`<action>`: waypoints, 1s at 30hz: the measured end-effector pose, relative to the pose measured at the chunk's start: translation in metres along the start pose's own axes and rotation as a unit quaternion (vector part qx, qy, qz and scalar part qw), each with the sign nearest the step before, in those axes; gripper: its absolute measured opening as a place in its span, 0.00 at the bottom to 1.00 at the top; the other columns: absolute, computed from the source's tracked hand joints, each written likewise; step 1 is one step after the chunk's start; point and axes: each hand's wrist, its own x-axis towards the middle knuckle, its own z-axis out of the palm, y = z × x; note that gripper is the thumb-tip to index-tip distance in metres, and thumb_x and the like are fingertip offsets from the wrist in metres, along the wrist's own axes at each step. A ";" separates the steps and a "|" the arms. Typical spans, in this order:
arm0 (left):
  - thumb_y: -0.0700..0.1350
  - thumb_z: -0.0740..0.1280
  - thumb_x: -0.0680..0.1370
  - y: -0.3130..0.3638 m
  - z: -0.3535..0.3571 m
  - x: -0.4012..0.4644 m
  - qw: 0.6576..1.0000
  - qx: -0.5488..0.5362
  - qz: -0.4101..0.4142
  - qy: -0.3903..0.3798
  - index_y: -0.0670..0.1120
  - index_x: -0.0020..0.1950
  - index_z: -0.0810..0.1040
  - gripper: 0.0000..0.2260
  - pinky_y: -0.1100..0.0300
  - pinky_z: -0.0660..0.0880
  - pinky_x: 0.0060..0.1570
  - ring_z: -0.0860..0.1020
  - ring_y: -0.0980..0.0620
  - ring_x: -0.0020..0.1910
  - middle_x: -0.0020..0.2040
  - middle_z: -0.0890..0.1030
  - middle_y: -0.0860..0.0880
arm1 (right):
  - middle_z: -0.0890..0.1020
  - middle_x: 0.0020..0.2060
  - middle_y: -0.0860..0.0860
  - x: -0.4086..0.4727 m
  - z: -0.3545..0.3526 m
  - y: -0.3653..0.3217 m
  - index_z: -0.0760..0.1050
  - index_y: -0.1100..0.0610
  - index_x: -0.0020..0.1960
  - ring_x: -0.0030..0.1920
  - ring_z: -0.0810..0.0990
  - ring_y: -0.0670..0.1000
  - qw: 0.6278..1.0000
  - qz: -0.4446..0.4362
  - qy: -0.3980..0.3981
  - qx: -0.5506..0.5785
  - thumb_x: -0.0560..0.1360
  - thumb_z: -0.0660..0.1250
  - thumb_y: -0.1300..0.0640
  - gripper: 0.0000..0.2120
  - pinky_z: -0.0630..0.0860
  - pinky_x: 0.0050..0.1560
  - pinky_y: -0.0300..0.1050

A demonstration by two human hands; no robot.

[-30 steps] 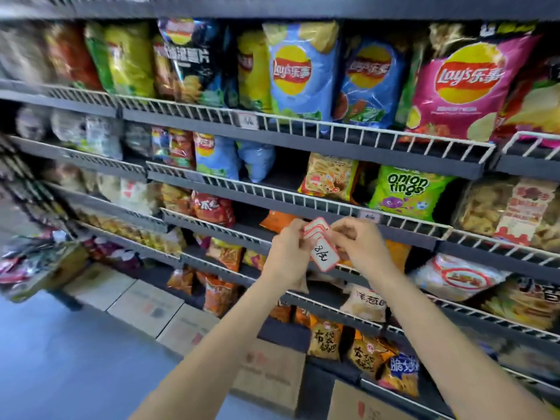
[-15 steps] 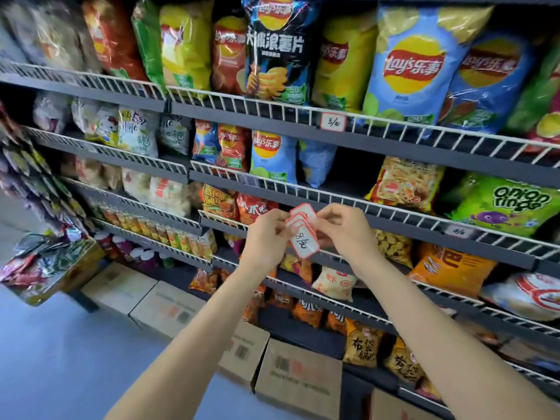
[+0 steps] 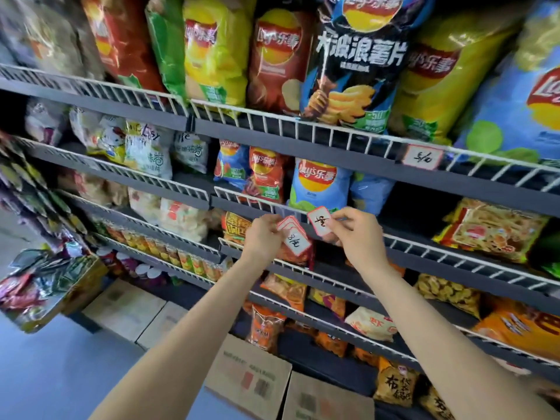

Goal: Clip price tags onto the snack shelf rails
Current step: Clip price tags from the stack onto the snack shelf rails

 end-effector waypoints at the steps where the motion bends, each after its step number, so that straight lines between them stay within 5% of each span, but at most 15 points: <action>1: 0.40 0.67 0.77 -0.001 -0.003 0.014 1.000 -0.017 -0.015 -0.018 0.39 0.68 0.70 0.20 0.46 0.78 0.54 0.80 0.41 0.53 0.57 0.80 0.41 | 0.82 0.35 0.53 0.007 0.005 -0.002 0.76 0.57 0.42 0.33 0.82 0.46 1.000 0.003 0.008 -0.002 0.76 0.66 0.62 0.05 0.77 0.33 0.40; 4: 0.36 0.67 0.76 -0.004 -0.007 0.052 0.995 -0.059 -0.053 -0.060 0.35 0.64 0.71 0.17 0.43 0.77 0.55 0.80 0.39 0.53 0.56 0.79 0.38 | 0.81 0.33 0.51 0.021 0.021 -0.005 0.76 0.57 0.41 0.29 0.80 0.41 0.999 0.008 0.041 -0.009 0.75 0.66 0.63 0.05 0.77 0.32 0.40; 8: 0.36 0.68 0.75 -0.010 -0.007 0.080 0.993 -0.057 -0.052 -0.090 0.40 0.42 0.74 0.04 0.42 0.77 0.54 0.80 0.39 0.50 0.44 0.78 0.39 | 0.82 0.35 0.53 0.028 0.043 -0.003 0.76 0.57 0.42 0.32 0.82 0.45 0.997 0.046 0.064 -0.020 0.75 0.66 0.63 0.05 0.76 0.30 0.36; 11: 0.33 0.65 0.76 -0.006 -0.014 0.077 0.989 -0.084 -0.022 -0.120 0.38 0.49 0.78 0.04 0.48 0.79 0.51 0.79 0.45 0.42 0.43 0.78 0.42 | 0.83 0.38 0.56 0.032 0.055 -0.003 0.75 0.55 0.41 0.36 0.84 0.53 0.994 0.068 0.082 -0.030 0.75 0.66 0.63 0.06 0.77 0.34 0.43; 19: 0.34 0.65 0.76 -0.016 -0.027 0.087 0.982 -0.066 0.004 -0.176 0.37 0.52 0.78 0.06 0.48 0.79 0.53 0.79 0.47 0.39 0.43 0.80 0.41 | 0.83 0.42 0.55 0.035 0.070 -0.006 0.80 0.60 0.49 0.39 0.83 0.50 0.986 0.061 0.119 -0.104 0.76 0.65 0.63 0.05 0.80 0.44 0.49; 23: 0.35 0.66 0.76 -0.024 -0.032 0.089 0.979 -0.026 0.029 -0.198 0.39 0.52 0.76 0.06 0.45 0.78 0.54 0.82 0.43 0.46 0.48 0.82 0.40 | 0.84 0.41 0.55 0.038 0.074 -0.014 0.81 0.62 0.49 0.40 0.80 0.50 0.974 0.002 0.122 -0.191 0.76 0.64 0.63 0.07 0.74 0.44 0.40; 26: 0.37 0.66 0.76 -0.026 -0.037 0.085 0.976 0.020 0.057 -0.209 0.38 0.66 0.72 0.18 0.48 0.77 0.56 0.81 0.43 0.52 0.57 0.80 0.40 | 0.84 0.43 0.57 0.044 0.078 -0.016 0.81 0.63 0.49 0.43 0.80 0.55 0.958 -0.052 0.128 -0.253 0.76 0.64 0.64 0.08 0.76 0.47 0.48; 30: 0.39 0.65 0.77 -0.031 -0.048 0.082 0.962 0.134 0.127 -0.200 0.42 0.69 0.70 0.20 0.58 0.71 0.60 0.77 0.44 0.60 0.61 0.79 0.42 | 0.82 0.44 0.58 0.055 0.090 -0.010 0.82 0.62 0.48 0.45 0.79 0.57 0.939 -0.083 0.087 -0.322 0.76 0.64 0.63 0.08 0.75 0.47 0.53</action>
